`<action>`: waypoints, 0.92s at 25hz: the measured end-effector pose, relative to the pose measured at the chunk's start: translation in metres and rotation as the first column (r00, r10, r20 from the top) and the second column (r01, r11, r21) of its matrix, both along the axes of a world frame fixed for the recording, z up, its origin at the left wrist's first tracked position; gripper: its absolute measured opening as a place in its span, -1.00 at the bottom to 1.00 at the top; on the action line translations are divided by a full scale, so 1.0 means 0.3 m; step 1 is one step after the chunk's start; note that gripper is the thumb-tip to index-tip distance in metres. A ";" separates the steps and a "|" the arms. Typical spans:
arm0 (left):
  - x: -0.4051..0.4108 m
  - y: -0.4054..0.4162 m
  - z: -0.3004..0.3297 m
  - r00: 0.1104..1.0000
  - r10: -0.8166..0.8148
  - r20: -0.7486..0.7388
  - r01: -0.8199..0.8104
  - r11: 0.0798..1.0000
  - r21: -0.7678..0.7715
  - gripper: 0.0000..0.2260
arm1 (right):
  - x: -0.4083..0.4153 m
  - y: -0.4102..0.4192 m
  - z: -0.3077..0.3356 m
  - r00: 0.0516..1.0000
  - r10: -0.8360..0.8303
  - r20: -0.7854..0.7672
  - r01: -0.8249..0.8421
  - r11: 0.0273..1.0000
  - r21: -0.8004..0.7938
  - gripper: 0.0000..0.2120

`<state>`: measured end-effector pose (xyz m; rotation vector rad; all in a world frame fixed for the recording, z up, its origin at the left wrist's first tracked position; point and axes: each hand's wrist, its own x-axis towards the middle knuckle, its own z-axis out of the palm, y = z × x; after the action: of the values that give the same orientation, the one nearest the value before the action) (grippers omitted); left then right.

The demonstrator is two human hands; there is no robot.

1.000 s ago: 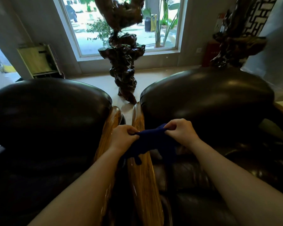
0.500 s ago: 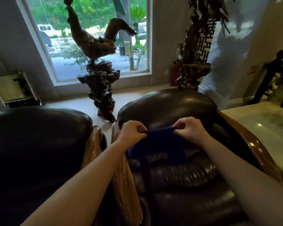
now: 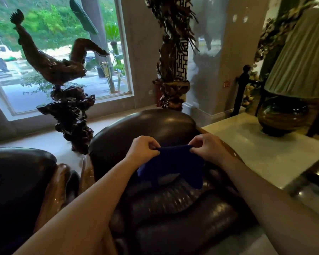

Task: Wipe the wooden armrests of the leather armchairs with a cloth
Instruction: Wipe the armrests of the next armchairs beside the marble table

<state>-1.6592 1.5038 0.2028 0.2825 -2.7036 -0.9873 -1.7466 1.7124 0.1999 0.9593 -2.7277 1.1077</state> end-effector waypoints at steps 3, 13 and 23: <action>-0.163 0.201 -0.014 1.000 -0.028 0.005 0.028 0.999 0.032 -0.87 | -0.152 0.207 0.022 1.000 -0.009 -0.026 0.010 0.999 0.045 -0.90; -0.685 0.616 -0.078 0.994 -0.109 -0.010 0.109 0.992 0.063 -0.88 | -0.625 0.632 -0.015 0.995 -0.095 0.014 0.093 0.992 0.085 -0.91; -1.234 0.813 -0.182 0.980 -0.194 0.042 0.188 0.974 0.125 -0.85 | -1.111 0.837 -0.112 0.975 -0.218 0.041 0.211 0.968 0.132 -0.89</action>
<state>-2.0296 1.7479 0.1484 0.0722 -2.7653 -1.2153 -2.0798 1.9636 0.1661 0.6317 -2.8913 0.9479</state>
